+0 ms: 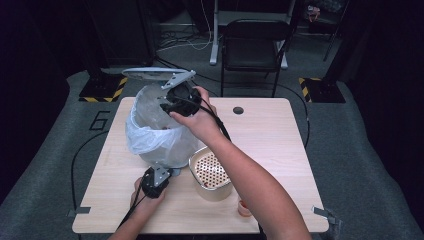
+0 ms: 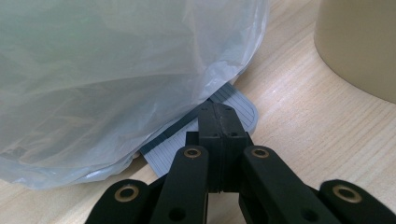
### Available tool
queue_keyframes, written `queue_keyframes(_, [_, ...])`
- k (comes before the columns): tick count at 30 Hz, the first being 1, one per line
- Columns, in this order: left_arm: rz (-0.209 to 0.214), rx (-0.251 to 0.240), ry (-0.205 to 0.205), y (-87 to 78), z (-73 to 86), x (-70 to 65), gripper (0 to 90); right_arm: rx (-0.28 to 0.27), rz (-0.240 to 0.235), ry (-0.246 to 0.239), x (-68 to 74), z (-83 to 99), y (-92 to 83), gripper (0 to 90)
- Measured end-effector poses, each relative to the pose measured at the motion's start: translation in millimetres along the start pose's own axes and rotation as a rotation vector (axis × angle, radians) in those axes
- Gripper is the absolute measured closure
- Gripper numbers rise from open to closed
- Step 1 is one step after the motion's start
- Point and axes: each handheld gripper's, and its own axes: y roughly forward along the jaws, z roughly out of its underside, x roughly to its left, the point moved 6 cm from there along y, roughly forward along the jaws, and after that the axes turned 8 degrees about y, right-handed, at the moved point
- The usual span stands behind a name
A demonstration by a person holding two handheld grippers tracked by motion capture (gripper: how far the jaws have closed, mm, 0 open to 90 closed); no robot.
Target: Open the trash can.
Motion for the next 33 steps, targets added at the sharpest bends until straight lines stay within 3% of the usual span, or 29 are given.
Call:
queue_keyframes(6, [-0.003,0.000,0.002,0.0,-0.1,0.0,90.0,0.007,-0.003,0.009,0.4,4.0,-1.0,51.8])
queue_keyframes(18, [-0.004,0.001,0.005,-0.1,0.0,0.0,90.0,0.010,-0.038,0.018,4.4,7.6,-8.2,50.6])
queue_keyframes(25, [0.002,-0.002,0.001,0.1,0.1,0.3,90.0,-0.012,-0.084,0.023,9.0,14.7,-33.2,48.2])
queue_keyframes(28, [0.002,-0.001,0.002,0.0,0.1,0.4,90.0,-0.013,-0.080,0.010,8.9,17.0,-40.0,47.6])
queue_keyframes(33, [-0.004,-0.010,0.002,0.6,0.0,0.6,90.0,-0.047,-0.078,0.027,4.5,26.5,-63.1,46.3])
